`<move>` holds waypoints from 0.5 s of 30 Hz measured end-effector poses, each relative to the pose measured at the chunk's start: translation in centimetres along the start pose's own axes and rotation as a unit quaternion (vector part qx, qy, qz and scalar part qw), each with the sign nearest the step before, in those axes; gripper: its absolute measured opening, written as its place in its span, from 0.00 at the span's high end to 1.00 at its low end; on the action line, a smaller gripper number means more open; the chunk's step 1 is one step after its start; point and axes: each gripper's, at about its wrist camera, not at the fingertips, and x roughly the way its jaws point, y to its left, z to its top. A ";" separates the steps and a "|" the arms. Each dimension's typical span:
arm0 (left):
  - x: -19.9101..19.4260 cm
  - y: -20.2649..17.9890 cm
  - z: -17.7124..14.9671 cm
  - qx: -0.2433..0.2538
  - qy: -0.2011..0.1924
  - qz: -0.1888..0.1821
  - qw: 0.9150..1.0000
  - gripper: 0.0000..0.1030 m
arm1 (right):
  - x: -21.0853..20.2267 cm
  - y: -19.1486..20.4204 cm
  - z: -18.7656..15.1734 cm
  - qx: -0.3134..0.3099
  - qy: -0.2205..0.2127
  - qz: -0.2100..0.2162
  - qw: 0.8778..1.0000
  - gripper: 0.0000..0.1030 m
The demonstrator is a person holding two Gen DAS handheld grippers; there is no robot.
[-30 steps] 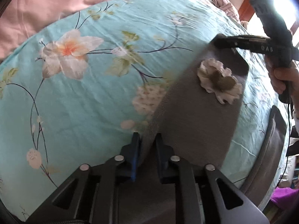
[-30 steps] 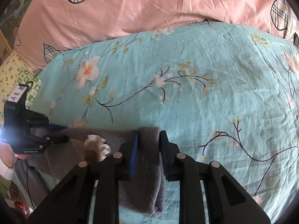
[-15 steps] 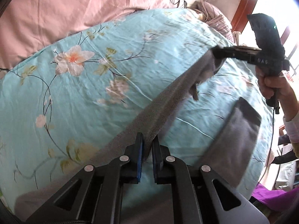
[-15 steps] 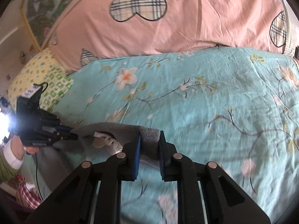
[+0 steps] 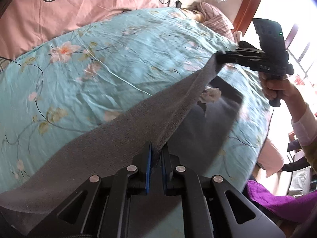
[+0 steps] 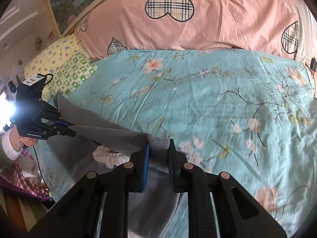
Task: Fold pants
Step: 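Lift the cuff with the right tool and carry it toward the waistband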
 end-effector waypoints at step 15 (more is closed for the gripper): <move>-0.3 -3.2 -3.9 -0.009 -0.008 -0.021 1.000 0.93 | -3.2 1.7 -4.9 -0.034 0.006 -0.015 0.999 0.82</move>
